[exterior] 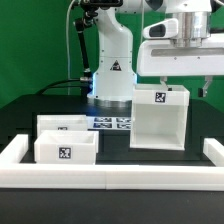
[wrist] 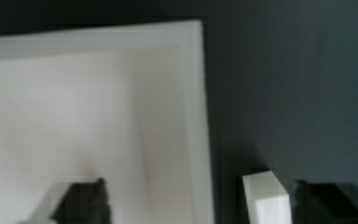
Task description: Assemble drawer
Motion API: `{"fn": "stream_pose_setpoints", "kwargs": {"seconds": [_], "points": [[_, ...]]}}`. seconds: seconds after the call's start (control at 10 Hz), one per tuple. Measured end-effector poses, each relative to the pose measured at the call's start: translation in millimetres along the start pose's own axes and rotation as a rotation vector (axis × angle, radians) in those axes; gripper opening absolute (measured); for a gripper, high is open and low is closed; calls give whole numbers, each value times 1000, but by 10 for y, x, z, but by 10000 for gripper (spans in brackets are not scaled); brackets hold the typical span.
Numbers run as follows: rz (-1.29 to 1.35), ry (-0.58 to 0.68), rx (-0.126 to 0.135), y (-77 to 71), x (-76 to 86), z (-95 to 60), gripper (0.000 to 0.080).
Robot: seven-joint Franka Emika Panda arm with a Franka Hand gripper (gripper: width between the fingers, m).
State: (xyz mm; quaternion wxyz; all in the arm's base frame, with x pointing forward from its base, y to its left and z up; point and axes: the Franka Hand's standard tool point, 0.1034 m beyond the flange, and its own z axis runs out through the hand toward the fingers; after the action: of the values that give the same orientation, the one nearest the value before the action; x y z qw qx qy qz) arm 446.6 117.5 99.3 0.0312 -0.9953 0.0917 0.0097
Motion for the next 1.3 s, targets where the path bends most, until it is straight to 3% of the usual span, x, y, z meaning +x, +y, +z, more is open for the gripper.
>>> {"fn": "stream_pose_setpoints", "kwargs": {"seconds": [0.1, 0.2, 0.3, 0.5, 1.0, 1.3], "points": [[0, 0, 0, 0, -1, 1, 392], [0, 0, 0, 0, -1, 2, 209], [0, -1, 0, 1, -1, 3, 82], [0, 0, 0, 0, 0, 2, 36], [-18, -3, 3, 3, 32, 2, 36], [-71, 30, 27, -20, 415, -7, 38]]}}
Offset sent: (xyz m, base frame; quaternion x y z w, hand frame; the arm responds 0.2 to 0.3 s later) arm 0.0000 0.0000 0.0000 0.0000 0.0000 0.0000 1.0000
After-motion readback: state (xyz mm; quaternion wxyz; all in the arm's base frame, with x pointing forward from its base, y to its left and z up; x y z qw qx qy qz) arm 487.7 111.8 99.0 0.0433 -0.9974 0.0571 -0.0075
